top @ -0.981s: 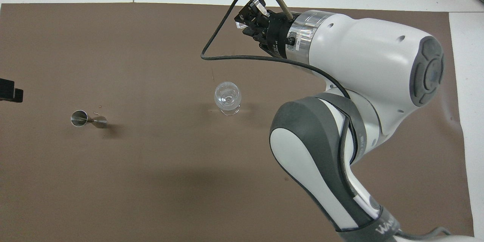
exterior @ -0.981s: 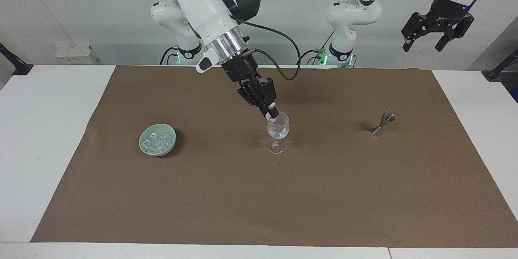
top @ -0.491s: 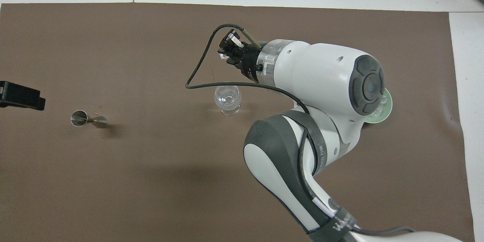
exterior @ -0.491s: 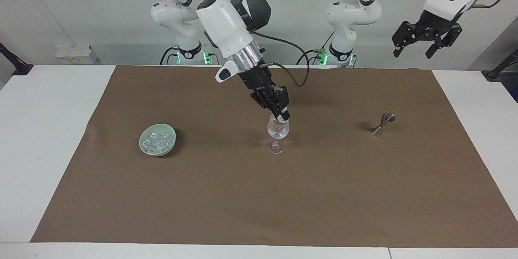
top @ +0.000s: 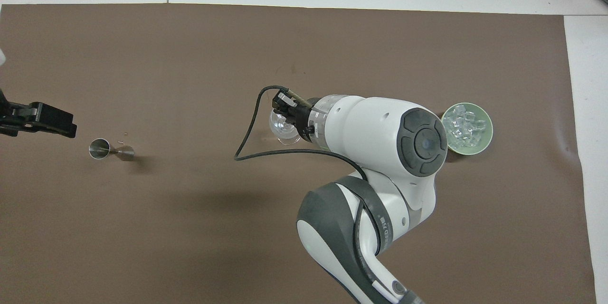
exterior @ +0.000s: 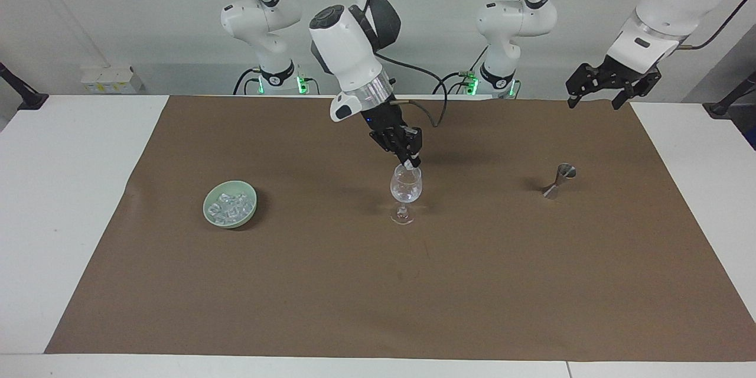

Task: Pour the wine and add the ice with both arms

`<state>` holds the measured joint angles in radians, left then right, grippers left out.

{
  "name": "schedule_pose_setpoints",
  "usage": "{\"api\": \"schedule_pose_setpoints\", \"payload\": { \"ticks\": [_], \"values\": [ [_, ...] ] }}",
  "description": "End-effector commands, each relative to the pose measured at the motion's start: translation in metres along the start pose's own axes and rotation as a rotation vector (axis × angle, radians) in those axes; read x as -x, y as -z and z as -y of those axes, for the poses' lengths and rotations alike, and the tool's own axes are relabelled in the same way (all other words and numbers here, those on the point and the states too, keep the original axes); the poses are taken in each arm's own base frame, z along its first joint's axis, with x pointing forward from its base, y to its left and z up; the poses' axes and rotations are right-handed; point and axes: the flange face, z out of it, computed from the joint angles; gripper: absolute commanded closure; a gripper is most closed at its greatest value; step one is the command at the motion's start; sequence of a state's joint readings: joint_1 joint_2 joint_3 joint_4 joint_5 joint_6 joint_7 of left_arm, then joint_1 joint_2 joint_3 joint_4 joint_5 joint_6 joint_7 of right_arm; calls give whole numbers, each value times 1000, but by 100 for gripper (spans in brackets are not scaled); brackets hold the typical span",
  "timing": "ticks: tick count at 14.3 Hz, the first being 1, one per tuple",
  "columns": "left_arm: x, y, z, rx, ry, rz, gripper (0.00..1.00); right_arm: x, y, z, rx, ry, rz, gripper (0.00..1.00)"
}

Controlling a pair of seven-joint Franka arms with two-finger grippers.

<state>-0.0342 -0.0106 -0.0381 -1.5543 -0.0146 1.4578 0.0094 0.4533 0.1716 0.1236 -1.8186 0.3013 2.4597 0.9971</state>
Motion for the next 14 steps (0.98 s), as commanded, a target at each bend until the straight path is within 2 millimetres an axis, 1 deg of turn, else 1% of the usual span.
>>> {"api": "schedule_pose_setpoints", "payload": {
  "ticks": [1, 4, 5, 6, 8, 10, 11, 12, 13, 14],
  "values": [
    [3, -4, 1, -20, -14, -12, 0, 5, 8, -8, 54, 53, -25, 100],
    [3, -4, 2, -19, -10, -10, 0, 5, 7, -9, 56, 55, -26, 100],
    [2, -5, 5, -19, 2, -8, 0, 5, 8, -8, 55, 56, -26, 100],
    [-1, -8, 17, -16, 27, -2, 0, 5, 7, -8, 54, 57, -28, 100],
    [-1, -10, 28, -14, 36, 8, 0, 4, 8, -7, 47, 57, -32, 100],
    [-5, -18, 31, -15, 39, 26, 0, 3, 8, -7, 44, 57, -34, 100],
    [-8, -21, 29, -15, 30, 28, 0, 3, 9, -6, 43, 59, -34, 92],
    [-10, -21, 25, -16, 20, 25, 0, 2, 8, -6, 43, 59, -34, 80],
    [-15, -27, 24, -17, 19, 31, 0, 3, 8, -5, 43, 58, -33, 62],
    [-19, -28, 20, -19, 13, 25, 0, 3, 8, -5, 41, 58, -34, 22]
  ]
}}
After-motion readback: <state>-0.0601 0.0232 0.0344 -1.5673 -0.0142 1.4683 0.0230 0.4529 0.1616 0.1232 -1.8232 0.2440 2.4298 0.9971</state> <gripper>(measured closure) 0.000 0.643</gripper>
